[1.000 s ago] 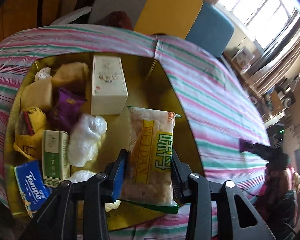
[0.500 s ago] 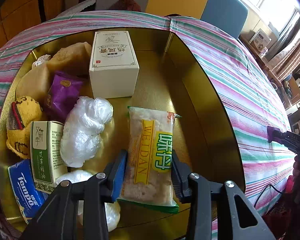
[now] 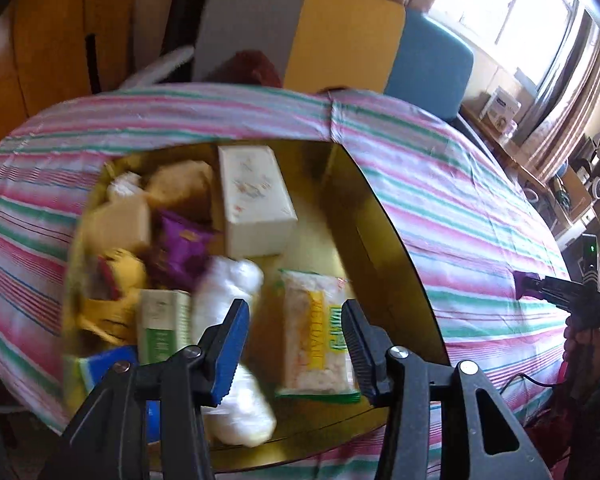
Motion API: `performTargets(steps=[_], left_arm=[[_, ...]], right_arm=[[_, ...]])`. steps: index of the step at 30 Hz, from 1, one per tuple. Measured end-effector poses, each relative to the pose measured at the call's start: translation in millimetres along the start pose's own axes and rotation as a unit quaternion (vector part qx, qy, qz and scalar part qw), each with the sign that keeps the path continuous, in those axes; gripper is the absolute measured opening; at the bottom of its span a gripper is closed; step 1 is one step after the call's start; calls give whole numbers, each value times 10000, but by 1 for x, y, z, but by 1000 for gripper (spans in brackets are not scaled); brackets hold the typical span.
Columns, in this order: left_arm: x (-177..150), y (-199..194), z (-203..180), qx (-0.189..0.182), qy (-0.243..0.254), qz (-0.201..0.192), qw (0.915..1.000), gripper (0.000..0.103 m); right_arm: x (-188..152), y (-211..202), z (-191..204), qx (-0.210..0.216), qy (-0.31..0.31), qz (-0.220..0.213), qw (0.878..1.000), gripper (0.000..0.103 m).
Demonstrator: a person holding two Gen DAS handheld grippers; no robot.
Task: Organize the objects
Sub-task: 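Carry the purple candy packet into the gold tray and release it with the right gripper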
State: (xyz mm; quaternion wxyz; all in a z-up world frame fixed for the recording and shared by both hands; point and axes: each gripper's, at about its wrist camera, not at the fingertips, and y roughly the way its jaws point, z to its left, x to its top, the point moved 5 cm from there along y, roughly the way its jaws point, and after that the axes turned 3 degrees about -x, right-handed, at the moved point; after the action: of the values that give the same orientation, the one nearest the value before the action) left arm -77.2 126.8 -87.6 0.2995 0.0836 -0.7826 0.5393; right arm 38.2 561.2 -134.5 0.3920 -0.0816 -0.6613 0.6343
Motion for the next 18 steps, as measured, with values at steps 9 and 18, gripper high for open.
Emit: performTargets(steps=[9, 18], left_arm=[[0, -41, 64, 453, -380, -492, 9970, 48], [-8, -50, 86, 306, -606, -616, 9958, 48]], right_arm=[[-6, -57, 77, 626, -582, -491, 9951, 35], [-79, -118, 295, 2009, -2750, -556, 9386, 35]])
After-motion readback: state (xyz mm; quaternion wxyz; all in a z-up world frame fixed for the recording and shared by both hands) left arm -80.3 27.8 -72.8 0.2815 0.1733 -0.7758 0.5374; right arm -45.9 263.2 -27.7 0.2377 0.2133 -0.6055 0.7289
